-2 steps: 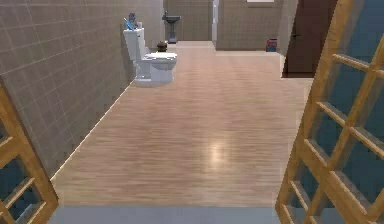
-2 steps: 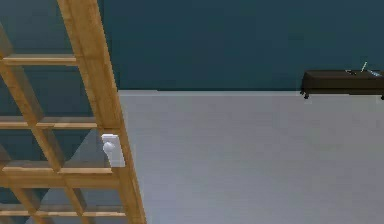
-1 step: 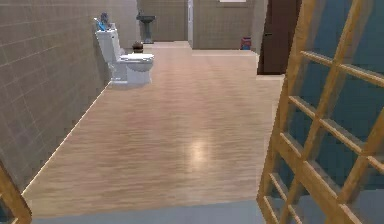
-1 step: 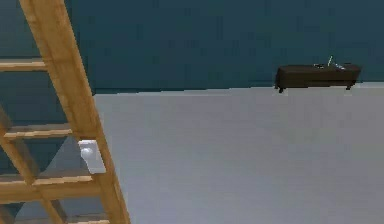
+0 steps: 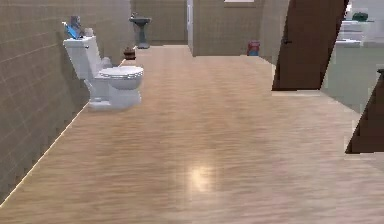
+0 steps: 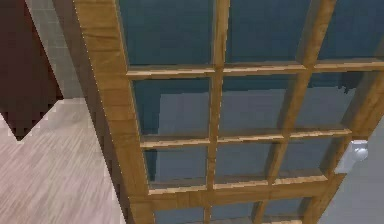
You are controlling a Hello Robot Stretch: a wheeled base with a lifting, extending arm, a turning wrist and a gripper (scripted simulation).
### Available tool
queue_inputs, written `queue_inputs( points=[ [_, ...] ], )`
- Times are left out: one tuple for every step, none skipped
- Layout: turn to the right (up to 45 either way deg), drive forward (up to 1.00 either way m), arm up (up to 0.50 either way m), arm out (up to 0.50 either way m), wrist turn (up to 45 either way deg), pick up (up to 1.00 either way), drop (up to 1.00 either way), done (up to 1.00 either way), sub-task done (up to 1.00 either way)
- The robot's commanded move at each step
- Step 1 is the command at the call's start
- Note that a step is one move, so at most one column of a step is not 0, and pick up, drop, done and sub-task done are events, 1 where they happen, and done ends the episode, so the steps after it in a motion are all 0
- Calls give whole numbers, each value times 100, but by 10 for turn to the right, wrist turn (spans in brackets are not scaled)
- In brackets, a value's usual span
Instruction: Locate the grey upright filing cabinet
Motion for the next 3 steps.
queue_inputs(
  points=[
    [0,35,0,0,0,0,0,0,0],
    [360,0,0,0,0,0,0,0,0],
    [0,100,0,0,0,0,0,0,0]
  ],
)
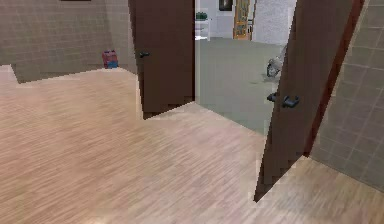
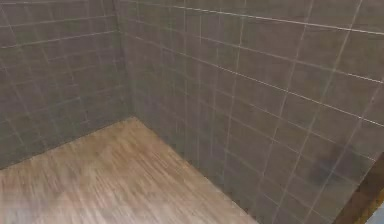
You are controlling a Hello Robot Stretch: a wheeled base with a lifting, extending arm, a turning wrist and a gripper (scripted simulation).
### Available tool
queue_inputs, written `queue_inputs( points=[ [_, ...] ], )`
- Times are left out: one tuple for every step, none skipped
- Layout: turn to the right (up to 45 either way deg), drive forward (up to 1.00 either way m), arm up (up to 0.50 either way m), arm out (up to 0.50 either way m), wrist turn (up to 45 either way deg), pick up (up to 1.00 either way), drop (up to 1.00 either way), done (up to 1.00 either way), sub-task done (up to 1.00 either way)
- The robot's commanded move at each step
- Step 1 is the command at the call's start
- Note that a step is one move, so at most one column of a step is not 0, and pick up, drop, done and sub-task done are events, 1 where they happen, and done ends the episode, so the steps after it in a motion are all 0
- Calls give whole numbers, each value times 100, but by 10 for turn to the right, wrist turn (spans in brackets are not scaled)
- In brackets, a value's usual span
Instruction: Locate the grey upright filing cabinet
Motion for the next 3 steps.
queue_inputs(
  points=[
    [0,100,0,0,0,0,0,0,0],
    [0,50,0,0,0,0,0,0,0],
    [150,0,0,0,0,0,0,0,0]
  ],
)
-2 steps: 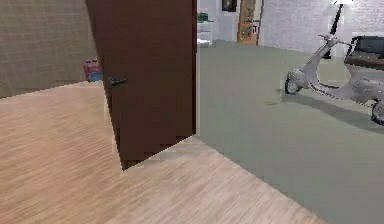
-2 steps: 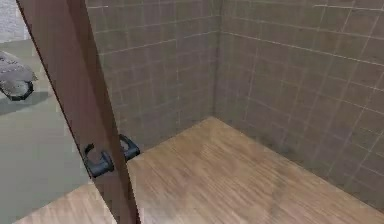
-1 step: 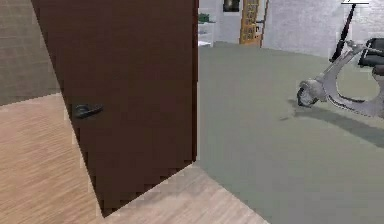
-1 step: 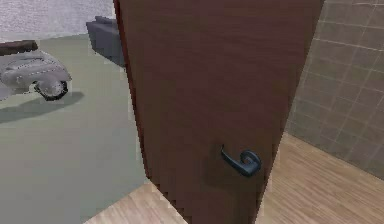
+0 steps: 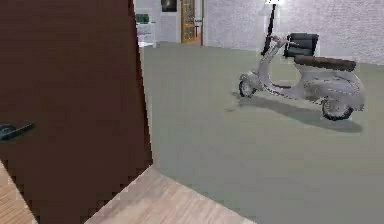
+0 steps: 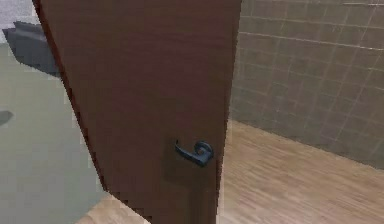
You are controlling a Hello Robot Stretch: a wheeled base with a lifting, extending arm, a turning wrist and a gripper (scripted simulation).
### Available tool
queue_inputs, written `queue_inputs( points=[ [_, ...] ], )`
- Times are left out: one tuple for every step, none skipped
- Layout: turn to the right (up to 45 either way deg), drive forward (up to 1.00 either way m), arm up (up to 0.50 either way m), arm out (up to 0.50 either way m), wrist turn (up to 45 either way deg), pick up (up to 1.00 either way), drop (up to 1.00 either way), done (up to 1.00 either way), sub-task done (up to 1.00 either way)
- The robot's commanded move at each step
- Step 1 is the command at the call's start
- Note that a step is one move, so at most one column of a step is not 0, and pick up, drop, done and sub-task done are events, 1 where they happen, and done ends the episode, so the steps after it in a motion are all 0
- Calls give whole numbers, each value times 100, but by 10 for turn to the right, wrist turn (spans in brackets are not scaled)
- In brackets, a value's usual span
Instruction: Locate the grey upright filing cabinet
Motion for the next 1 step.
queue_inputs(
  points=[
    [0,100,0,0,0,0,0,0,0]
  ],
)
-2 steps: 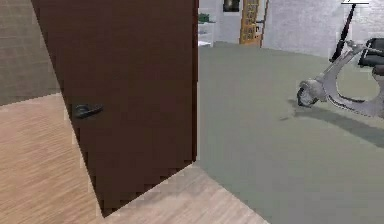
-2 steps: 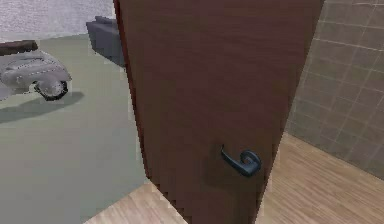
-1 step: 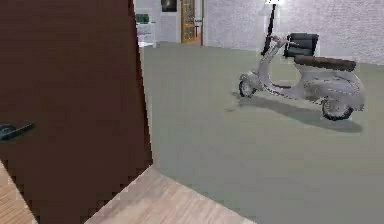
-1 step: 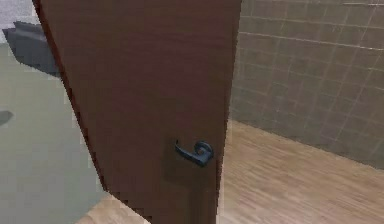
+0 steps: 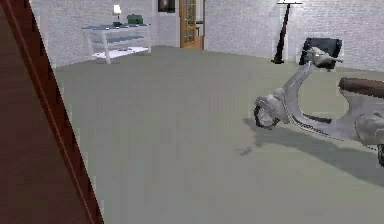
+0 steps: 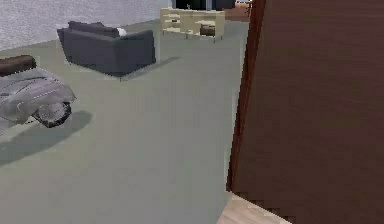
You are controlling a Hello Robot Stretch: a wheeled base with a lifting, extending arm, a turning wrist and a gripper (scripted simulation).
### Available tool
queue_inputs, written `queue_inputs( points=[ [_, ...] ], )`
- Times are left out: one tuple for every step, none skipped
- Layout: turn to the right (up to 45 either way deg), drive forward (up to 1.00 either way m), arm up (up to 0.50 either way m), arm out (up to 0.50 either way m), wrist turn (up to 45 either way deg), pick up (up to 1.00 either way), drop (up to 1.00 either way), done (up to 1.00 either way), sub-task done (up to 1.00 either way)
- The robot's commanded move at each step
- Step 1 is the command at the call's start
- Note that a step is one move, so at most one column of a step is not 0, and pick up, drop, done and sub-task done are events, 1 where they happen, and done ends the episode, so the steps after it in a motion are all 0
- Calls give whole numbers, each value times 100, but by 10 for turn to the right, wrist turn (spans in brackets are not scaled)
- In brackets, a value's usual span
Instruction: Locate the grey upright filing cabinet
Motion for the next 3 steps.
queue_inputs(
  points=[
    [30,0,0,0,0,0,0,0,0],
    [0,95,0,0,0,0,0,0,0],
    [-60,0,0,0,0,0,0,0,0]
  ],
)
